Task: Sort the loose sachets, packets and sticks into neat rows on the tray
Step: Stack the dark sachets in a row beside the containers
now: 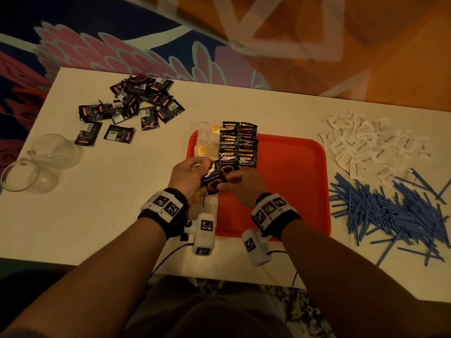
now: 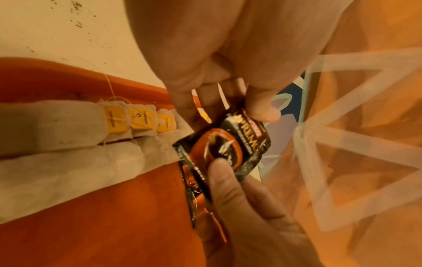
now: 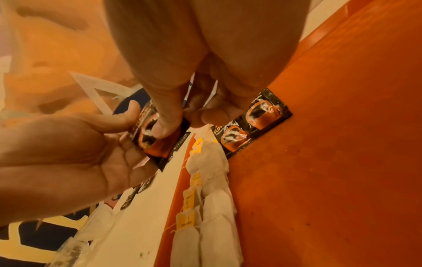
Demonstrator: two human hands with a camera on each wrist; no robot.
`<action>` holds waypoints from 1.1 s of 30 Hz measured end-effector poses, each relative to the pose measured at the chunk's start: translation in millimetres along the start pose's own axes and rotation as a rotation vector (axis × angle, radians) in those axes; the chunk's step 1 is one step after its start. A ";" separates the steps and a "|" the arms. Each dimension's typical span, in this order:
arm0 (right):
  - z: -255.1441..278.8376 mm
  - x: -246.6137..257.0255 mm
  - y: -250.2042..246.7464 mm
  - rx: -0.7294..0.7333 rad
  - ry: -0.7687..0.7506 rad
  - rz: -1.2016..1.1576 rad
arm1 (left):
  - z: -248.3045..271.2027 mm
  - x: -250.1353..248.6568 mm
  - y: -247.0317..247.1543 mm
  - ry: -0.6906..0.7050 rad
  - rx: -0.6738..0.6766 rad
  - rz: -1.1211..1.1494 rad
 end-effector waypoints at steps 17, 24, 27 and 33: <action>-18.6 -38.8 -8.5 -0.155 0.311 0.028 | -5.6 -2.5 -22.0 -0.151 -0.076 0.106; -32.7 -40.9 -1.8 -0.204 0.365 0.070 | -3.7 8.3 -42.6 -0.170 -0.146 0.092; -34.9 -39.7 -1.8 -0.221 0.383 0.112 | -5.8 11.8 -48.0 -0.173 -0.154 0.081; -33.2 -37.9 -3.4 -0.217 0.404 0.151 | -11.4 14.9 -55.4 -0.174 -0.175 0.044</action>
Point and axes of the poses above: each hand's wrist, its own z-axis away from the middle knuckle, its own y-axis out of the palm, x = y × z, the point moved 3 cm from there along -z, towards the middle knuckle, and after that the axes turned 1 degree about -z, right-handed, at the moved point
